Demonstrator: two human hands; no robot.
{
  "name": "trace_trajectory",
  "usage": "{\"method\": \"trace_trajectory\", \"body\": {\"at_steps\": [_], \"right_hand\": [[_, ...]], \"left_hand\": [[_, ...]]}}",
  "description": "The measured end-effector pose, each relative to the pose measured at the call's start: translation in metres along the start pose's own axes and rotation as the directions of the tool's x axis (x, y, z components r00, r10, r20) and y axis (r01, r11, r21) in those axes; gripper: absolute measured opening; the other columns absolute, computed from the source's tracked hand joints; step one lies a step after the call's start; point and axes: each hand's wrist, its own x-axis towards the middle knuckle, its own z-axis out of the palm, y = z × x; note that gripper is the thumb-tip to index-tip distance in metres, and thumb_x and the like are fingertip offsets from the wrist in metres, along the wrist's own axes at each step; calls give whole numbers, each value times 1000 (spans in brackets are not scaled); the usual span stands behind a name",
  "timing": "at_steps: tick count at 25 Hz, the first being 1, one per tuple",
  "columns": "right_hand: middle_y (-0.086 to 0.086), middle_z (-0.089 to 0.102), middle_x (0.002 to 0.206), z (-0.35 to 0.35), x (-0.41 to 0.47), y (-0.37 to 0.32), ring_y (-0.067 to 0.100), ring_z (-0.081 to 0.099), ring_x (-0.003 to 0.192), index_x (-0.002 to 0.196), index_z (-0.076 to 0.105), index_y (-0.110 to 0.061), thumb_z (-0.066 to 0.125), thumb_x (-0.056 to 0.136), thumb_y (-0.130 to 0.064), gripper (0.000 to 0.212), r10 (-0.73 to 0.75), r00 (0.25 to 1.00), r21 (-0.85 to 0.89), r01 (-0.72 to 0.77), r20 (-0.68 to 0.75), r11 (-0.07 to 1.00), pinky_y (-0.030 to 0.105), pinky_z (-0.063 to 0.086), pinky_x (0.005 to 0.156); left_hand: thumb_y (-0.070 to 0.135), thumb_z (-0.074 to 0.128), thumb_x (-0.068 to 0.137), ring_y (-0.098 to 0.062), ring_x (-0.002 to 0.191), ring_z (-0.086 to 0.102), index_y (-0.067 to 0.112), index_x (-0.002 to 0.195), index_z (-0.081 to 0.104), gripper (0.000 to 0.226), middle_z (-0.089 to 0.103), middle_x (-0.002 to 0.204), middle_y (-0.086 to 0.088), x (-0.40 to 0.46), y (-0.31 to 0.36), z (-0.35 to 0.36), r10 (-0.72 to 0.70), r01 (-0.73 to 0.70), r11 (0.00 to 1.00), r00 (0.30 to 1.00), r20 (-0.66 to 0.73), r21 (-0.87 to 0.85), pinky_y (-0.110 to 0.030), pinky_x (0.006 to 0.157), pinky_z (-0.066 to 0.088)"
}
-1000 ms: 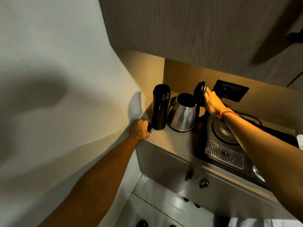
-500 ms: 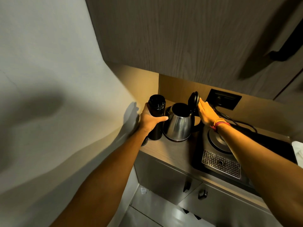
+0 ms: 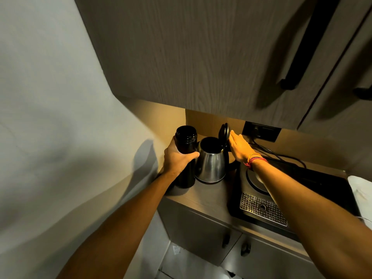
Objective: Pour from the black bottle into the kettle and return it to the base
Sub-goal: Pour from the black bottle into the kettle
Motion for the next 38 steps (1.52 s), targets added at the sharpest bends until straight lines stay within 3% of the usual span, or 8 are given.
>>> {"method": "trace_trajectory", "body": {"at_steps": [4, 9, 17, 20, 25, 29, 38], "right_hand": [[21, 42, 143, -7, -8, -4, 45, 44, 125, 139, 37, 0, 33, 101, -17, 41, 16, 1000, 56, -15, -24, 998, 56, 38, 107], [24, 49, 130, -7, -16, -6, 39, 50, 106, 131, 42, 2, 30, 102, -19, 38, -23, 998, 62, 27, -51, 998, 50, 42, 102], [25, 51, 125, -10, -21, -5, 46, 50, 112, 125, 47, 2, 28, 103, -22, 38, -69, 997, -46, 68, -33, 997, 56, 43, 99], [23, 48, 129, -11, -16, -7, 44, 48, 116, 129, 45, -2, 24, 102, -24, 41, -49, 999, -54, 48, -23, 997, 58, 39, 103], [21, 48, 125, -10, -11, -4, 42, 48, 116, 121, 48, -5, 22, 101, -30, 41, -35, 999, -109, 31, -31, 994, 61, 41, 99], [19, 48, 128, -9, -8, -3, 41, 48, 117, 125, 48, -8, 20, 100, -34, 46, -21, 999, -97, 19, -28, 995, 61, 41, 99], [19, 45, 129, -5, -3, 0, 42, 47, 116, 129, 43, -6, 29, 98, -26, 39, 11, 1000, -84, -13, -26, 996, 61, 44, 96]], "left_hand": [[47, 86, 48, -4, 89, 66, 39, 108, 58, 67, 68, 94, 19, -5, 19, 0, 27, -35, 989, 998, 58, 143, -25, 77, 56], [54, 81, 51, -14, 82, 63, 32, 106, 54, 65, 62, 88, 14, -8, 28, 1, -14, -24, 927, 995, 99, 375, -28, 70, 51], [56, 79, 46, -23, 87, 57, 24, 111, 52, 77, 60, 99, 1, -6, 44, 11, -172, -2, 740, 966, 191, 673, -35, 70, 51], [53, 81, 48, -22, 84, 53, 24, 114, 52, 78, 61, 100, -1, -6, 48, 12, -166, -43, 691, 962, 216, 721, -33, 69, 47], [50, 80, 47, -28, 89, 63, 20, 116, 53, 80, 63, 101, -4, -2, 60, 4, -161, -84, 634, 958, 237, 769, -39, 77, 57], [46, 82, 50, -26, 86, 64, 19, 117, 54, 77, 64, 99, -5, 1, 66, -2, -152, -127, 577, 954, 259, 807, -38, 74, 58], [48, 81, 51, -25, 83, 63, 18, 119, 53, 79, 61, 97, -4, 10, 71, -6, -136, -192, 504, 945, 297, 842, -34, 68, 55]]}}
